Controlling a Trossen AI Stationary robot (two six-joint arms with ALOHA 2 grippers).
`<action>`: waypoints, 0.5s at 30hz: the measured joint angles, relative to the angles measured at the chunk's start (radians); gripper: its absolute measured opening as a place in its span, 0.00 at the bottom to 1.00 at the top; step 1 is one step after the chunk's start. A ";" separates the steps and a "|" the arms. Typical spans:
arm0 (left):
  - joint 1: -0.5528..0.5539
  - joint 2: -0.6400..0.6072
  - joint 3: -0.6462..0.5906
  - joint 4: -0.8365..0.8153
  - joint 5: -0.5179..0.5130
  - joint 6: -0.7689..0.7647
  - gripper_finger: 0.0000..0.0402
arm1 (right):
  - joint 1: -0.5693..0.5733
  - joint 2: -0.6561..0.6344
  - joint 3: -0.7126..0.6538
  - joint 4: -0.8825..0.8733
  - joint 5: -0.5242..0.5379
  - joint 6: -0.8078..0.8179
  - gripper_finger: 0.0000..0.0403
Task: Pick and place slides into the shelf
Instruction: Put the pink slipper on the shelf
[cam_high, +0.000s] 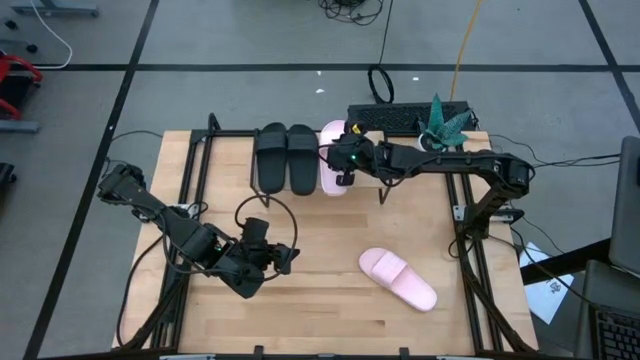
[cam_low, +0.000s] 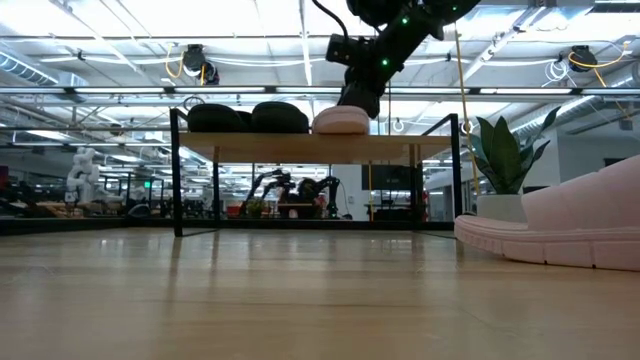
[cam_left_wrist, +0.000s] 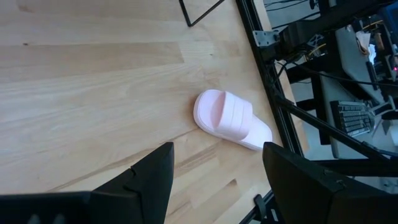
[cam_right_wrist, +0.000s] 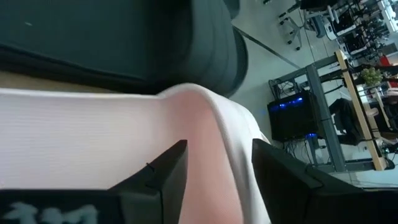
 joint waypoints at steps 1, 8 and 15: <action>0.000 0.000 0.000 0.000 0.000 0.000 0.60 | 0.005 -0.001 0.000 0.000 0.000 0.000 0.43; 0.000 0.000 0.000 0.001 -0.001 0.001 0.60 | 0.024 -0.048 0.000 0.017 0.003 -0.002 0.47; 0.000 0.000 0.000 0.001 -0.011 0.002 0.60 | 0.051 -0.147 0.000 -0.010 0.006 0.000 0.48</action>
